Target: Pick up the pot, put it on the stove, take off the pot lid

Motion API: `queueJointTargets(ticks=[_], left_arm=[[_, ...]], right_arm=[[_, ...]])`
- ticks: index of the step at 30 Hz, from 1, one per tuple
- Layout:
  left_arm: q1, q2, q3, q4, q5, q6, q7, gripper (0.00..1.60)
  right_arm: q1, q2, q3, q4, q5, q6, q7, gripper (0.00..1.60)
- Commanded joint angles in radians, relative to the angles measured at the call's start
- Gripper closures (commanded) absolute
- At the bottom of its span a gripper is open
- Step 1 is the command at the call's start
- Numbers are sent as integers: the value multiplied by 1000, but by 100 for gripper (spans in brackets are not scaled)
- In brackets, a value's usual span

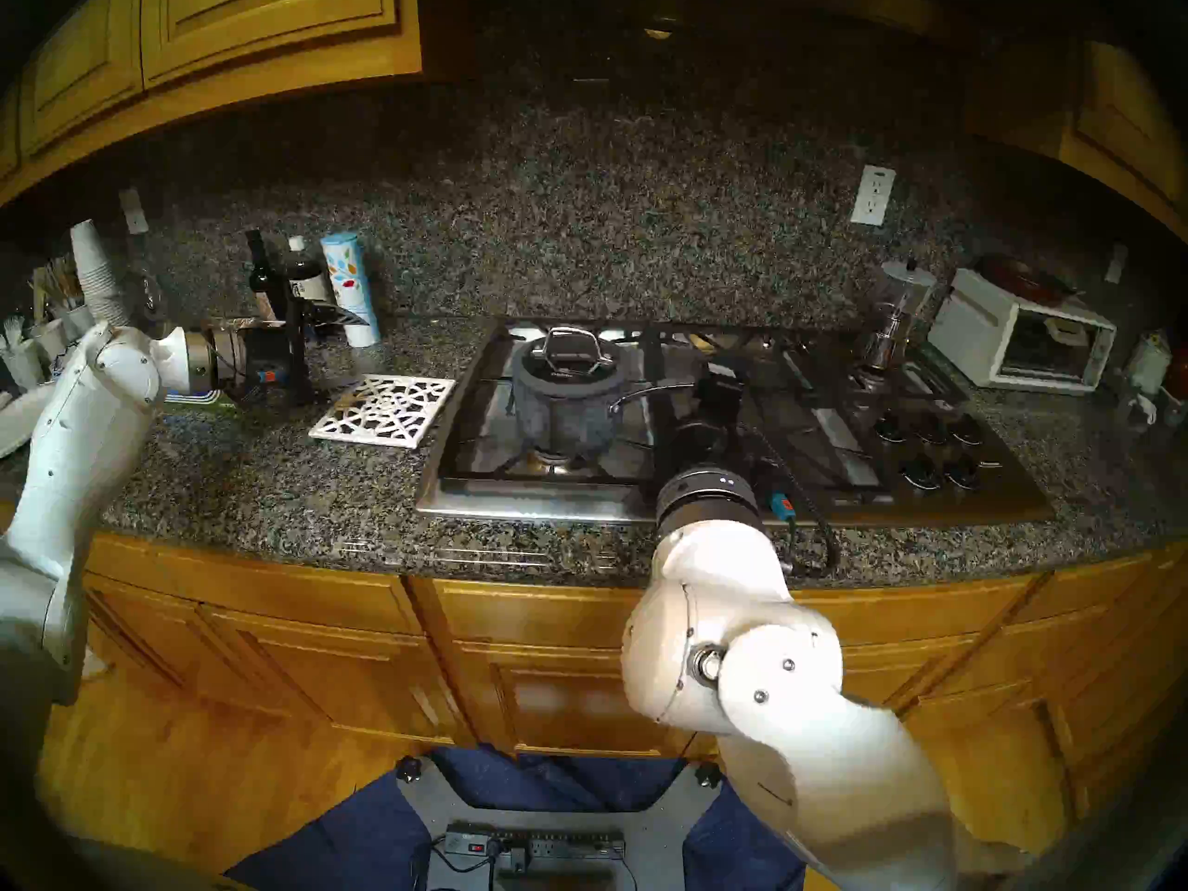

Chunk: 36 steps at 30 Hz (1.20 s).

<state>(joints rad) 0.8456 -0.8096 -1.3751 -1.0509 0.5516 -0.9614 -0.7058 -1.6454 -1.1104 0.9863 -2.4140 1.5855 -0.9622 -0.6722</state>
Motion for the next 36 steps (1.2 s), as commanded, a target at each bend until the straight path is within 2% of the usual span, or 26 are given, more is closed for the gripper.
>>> queueJointTargets(ticks=[1,13,26,36], left_arm=[[-43,0,-21,-15,-9,1,15,0],[-43,0,-21,-15,-9,1,15,0],[8,74,-53,-122,-58,1,-7,0],[39,134,-72,-218,-153,60,-87,0]], right_arm=[[25,-4,2,-29,-41,2,1,0],[27,-9,1,-29,-61,2,-16,0],[26,-16,2,-29,-72,2,-26,0],[26,-20,2,-29,-76,2,-30,0]])
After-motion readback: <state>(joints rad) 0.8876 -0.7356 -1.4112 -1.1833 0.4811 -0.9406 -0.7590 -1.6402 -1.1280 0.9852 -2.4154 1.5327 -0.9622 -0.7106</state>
